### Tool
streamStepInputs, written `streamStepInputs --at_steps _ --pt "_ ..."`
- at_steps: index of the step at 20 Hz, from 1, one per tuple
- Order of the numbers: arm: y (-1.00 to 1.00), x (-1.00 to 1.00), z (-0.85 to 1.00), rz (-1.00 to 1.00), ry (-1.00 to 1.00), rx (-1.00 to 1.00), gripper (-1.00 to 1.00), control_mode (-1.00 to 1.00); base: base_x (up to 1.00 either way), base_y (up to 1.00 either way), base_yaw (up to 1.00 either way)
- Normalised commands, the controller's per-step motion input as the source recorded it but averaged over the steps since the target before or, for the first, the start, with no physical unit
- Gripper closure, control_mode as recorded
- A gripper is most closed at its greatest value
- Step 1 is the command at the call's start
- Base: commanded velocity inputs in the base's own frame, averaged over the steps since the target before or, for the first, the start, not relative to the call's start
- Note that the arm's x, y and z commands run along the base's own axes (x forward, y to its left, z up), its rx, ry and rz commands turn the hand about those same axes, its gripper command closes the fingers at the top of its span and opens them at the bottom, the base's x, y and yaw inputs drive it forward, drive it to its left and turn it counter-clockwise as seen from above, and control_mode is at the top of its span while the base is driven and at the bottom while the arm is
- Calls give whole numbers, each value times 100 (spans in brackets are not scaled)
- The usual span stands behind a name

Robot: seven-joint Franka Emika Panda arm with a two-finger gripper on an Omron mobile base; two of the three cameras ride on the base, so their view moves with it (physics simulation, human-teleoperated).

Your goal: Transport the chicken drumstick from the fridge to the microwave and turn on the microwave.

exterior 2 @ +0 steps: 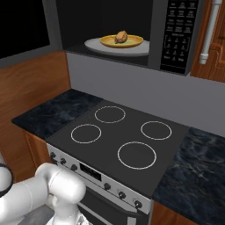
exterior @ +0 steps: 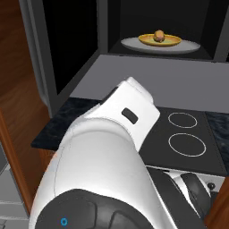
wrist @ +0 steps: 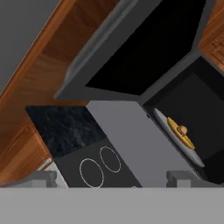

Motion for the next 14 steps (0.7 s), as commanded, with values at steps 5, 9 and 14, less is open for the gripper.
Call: streamStepInputs --at_steps 5,9,14 --pt "24 17 -7 0 0 -10 -100 -100 0 0 0" --pt "21 16 -1 0 0 -11 -100 -100 0 0 0" --pt "19 29 0 0 0 -9 -100 -100 0 0 0"
